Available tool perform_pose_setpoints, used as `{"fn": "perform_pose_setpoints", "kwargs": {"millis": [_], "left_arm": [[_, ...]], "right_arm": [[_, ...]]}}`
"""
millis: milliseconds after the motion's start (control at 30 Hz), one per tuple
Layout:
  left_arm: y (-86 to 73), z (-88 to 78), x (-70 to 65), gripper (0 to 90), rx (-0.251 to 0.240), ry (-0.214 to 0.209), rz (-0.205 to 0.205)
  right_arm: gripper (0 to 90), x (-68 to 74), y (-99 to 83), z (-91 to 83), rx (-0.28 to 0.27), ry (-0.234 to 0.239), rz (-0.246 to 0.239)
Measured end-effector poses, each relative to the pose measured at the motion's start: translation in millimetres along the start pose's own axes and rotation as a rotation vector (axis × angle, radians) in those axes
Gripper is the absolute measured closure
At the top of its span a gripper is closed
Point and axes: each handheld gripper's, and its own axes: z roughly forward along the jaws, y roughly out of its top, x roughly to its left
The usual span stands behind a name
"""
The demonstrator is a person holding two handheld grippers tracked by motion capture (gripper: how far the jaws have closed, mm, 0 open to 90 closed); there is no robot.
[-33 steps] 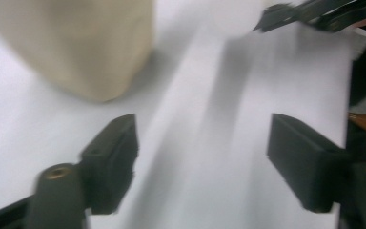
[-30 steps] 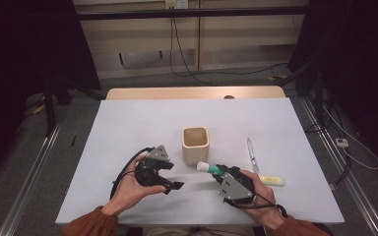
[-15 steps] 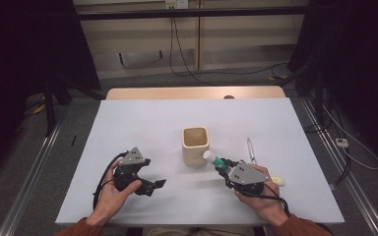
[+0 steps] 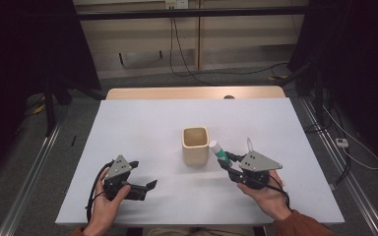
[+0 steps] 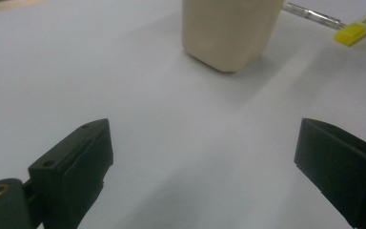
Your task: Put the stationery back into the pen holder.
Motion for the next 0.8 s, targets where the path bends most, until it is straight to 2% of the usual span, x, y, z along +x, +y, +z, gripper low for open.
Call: {"fn": "perform_pose_setpoints", "kwargs": {"millis": [67,133,267,367,467,533,667,800], "left_arm": [[-2.4,-1.0,3.5,6.2,-0.015,-0.011,-0.030],[-4.9,-1.8,4.5,6.3,-0.027,0.005,-0.047],[-11.0,-4.1,5.3,6.3,-0.022,-0.017,-0.083],[-11.1,-5.6,5.1,6.2,-0.029,-0.020,-0.089],[-9.1,-6.2,3.7,6.2,-0.029,-0.012,-0.076],[-8.9,-5.5,3.3,6.2,-0.035,-0.024,-0.075],[-9.3,-4.7,3.4,6.2,-0.029,-0.033,-0.068],[-9.9,-7.2,3.9,6.3,-0.040,-0.024,-0.104]], "right_arm": [[67.0,-3.0,1.4,0.3,-0.011,0.008,0.032],[67.0,-5.5,3.4,1.1,-0.020,0.013,0.058],[67.0,-10.5,8.4,2.4,-0.046,0.023,0.099],[67.0,-15.8,11.9,4.6,-0.065,0.029,0.144],[67.0,-21.9,15.3,7.9,-0.084,0.027,0.195],[67.0,-25.8,17.6,9.9,-0.095,0.022,0.221],[67.0,-30.1,24.7,13.3,-0.117,0.030,0.233],[67.0,-32.6,35.3,16.3,-0.143,0.043,0.223]]}}
